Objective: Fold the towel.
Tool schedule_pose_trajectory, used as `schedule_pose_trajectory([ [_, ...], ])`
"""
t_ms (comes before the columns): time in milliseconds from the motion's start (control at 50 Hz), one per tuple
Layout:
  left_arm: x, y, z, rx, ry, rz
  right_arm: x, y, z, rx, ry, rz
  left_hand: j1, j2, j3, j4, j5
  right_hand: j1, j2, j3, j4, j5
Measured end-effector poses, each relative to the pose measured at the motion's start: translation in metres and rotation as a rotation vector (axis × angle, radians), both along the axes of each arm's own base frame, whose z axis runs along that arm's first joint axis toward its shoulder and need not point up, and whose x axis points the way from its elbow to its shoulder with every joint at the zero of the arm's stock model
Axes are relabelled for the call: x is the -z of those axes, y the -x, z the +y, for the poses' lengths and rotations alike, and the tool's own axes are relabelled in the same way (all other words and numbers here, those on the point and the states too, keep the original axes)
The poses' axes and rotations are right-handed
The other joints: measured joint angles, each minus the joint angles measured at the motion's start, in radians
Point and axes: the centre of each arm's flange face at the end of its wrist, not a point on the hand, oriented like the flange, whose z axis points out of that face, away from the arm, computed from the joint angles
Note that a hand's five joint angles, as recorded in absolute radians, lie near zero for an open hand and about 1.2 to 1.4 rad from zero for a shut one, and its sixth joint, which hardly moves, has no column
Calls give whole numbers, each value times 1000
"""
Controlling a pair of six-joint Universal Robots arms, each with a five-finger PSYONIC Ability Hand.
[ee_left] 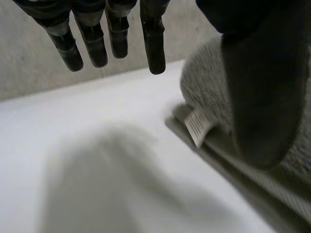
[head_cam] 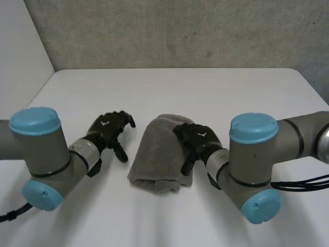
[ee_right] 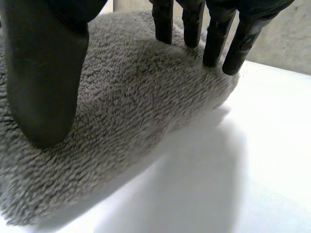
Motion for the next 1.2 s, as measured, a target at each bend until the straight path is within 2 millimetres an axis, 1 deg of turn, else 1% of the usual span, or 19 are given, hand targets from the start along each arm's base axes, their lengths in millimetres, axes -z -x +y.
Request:
schedule_pose_trajectory([
  [60, -21, 1, -2, -3, 39, 19, -17, 10, -8, 22, 25, 8, 0, 0, 0, 0, 0, 0, 0, 0, 0, 0],
  [80, -25, 1, -2, -3, 45, 21, -20, 12, -10, 27, 30, 9, 0, 0, 0, 0, 0, 0, 0, 0, 0, 0],
  [160, -59, 4, 0, -2, 80, 48, -49, 34, -30, 82, 91, 29, 0, -1, 0, 0, 0, 0, 0, 0, 0, 0],
  [200, -78, 7, 2, 1, 91, 69, -68, 46, -39, 116, 134, 36, 0, -1, 0, 0, 0, 0, 0, 0, 0, 0],
  [260, -104, 12, 5, 6, 96, 114, -92, 60, -46, 159, 185, 36, 0, -1, 0, -2, 0, 0, 0, 0, 0, 0],
  [340, -138, 15, 12, 8, 93, 193, -119, 72, -47, 204, 237, 2, 0, -2, 0, -3, 0, 0, 0, 0, 0, 0],
  [380, -150, 14, 16, 6, 91, 223, -132, 76, -44, 232, 259, -28, 0, -2, 0, -3, -1, 0, 0, 0, 0, 0],
  [400, -154, 13, 17, 4, 90, 231, -136, 77, -44, 241, 266, -38, 0, -2, 0, -3, -1, 0, 0, 0, 0, 0],
  [440, -163, 10, 20, -6, 89, 252, -149, 82, -41, 279, 296, -78, 0, -2, 0, -3, -1, 0, 0, 0, 0, 0],
  [520, -169, 4, 21, -46, 91, 260, -165, 87, -38, 325, 342, -127, 0, -2, 0, -3, -1, 0, 0, 0, 0, 0],
  [700, -167, -8, 17, -157, 84, 226, -178, 89, -36, 332, 386, -156, 0, -3, 0, -3, -2, 0, 0, 0, 0, 0],
  [840, -166, -10, 19, -172, 65, 210, -188, 90, -29, 313, 414, -172, 0, -3, 0, -3, -2, 0, 0, 0, 0, 0],
  [1020, -168, -11, 22, -167, 77, 191, -192, 89, -24, 303, 418, -176, 0, -3, 0, -3, -3, 0, 0, 0, 0, 0],
  [1200, -168, -9, 26, -153, 88, 188, -187, 87, -21, 294, 407, -167, 0, -3, 0, -3, -4, 0, 0, 0, 0, 0],
])
